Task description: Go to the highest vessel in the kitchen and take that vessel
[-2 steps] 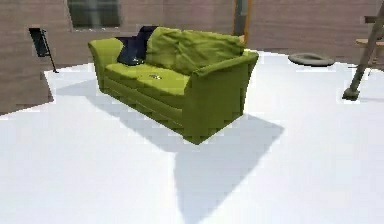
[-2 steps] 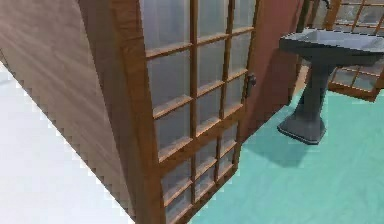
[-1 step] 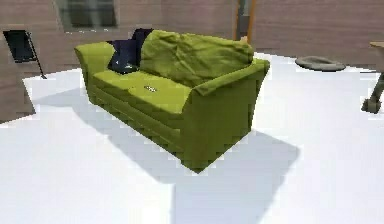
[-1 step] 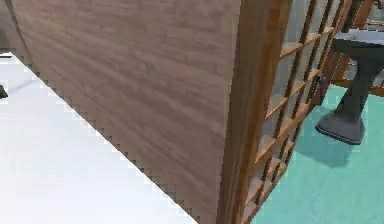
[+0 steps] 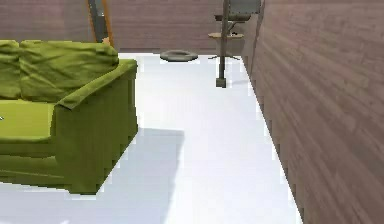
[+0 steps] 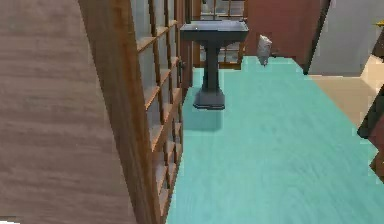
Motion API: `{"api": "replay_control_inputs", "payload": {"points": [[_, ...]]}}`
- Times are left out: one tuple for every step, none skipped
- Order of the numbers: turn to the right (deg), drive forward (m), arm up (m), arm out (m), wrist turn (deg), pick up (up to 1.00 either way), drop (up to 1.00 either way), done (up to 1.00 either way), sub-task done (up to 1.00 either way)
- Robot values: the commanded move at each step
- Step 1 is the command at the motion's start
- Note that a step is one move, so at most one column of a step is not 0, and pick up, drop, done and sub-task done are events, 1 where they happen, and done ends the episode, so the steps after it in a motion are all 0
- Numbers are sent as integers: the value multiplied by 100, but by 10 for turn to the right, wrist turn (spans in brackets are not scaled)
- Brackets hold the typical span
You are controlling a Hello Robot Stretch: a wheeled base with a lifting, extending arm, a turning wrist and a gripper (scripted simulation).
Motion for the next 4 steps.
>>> {"api": "replay_control_inputs", "payload": {"points": [[0,100,0,0,0,0,0,0,0],[0,100,0,0,0,0,0,0,0],[60,0,0,0,0,0,0,0,0],[0,45,0,0,0,0,0,0,0]]}}
